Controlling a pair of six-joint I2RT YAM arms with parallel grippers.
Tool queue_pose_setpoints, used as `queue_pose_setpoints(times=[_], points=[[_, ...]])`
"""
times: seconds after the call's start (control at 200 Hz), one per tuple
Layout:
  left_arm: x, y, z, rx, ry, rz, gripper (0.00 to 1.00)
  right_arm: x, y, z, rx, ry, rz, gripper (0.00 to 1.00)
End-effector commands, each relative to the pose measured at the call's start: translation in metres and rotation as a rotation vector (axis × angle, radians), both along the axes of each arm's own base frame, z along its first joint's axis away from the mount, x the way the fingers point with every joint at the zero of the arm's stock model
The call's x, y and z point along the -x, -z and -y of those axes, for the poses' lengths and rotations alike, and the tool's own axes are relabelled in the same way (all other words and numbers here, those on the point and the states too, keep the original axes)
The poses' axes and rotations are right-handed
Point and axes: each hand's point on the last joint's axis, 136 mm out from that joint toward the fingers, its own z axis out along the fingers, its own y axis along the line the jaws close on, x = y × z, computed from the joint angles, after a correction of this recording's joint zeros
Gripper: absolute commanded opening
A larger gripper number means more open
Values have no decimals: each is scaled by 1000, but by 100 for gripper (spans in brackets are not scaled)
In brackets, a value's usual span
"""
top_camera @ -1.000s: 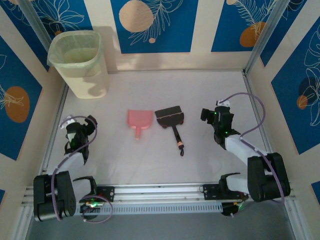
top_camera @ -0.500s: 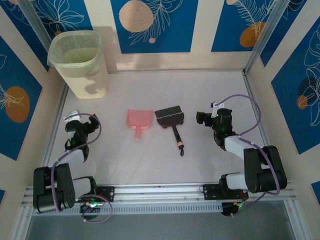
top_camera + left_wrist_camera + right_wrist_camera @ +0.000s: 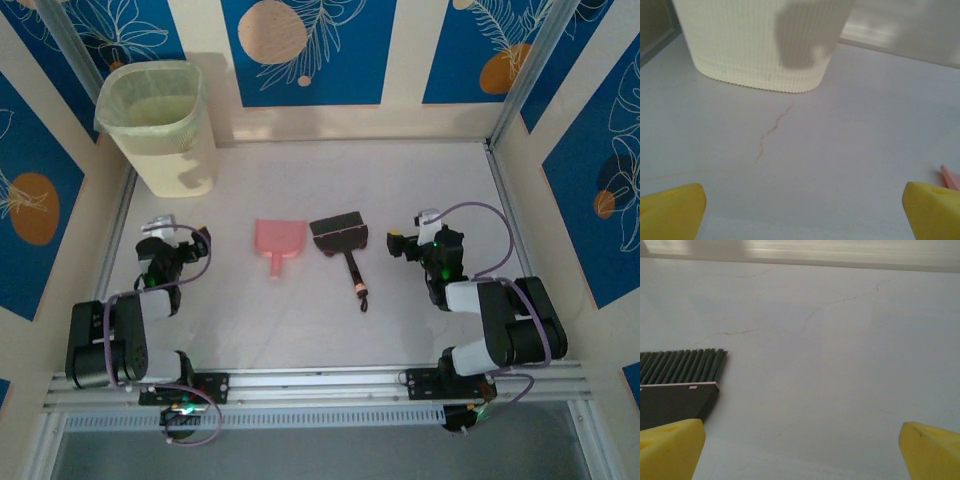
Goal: Sweep away the paper scraps from the table
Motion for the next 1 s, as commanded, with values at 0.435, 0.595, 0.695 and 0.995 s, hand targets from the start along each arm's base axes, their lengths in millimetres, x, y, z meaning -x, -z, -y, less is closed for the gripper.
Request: queue_pose_setpoints(times=[0.435,0.595,0.695,0.995], points=[[-23,13,59,-193,229,23,100,-25,1,46,-60,237,-19,99],[-24,14,61,-212,219,12,100,-24,0,47,-56,245,-16,99],[-23,14,65,-243,223,13,100,-24,1,47,-54,244,-15,99],[-23,16,67,-250,223,7,100,-24,0,46,-48,244,-12,99]])
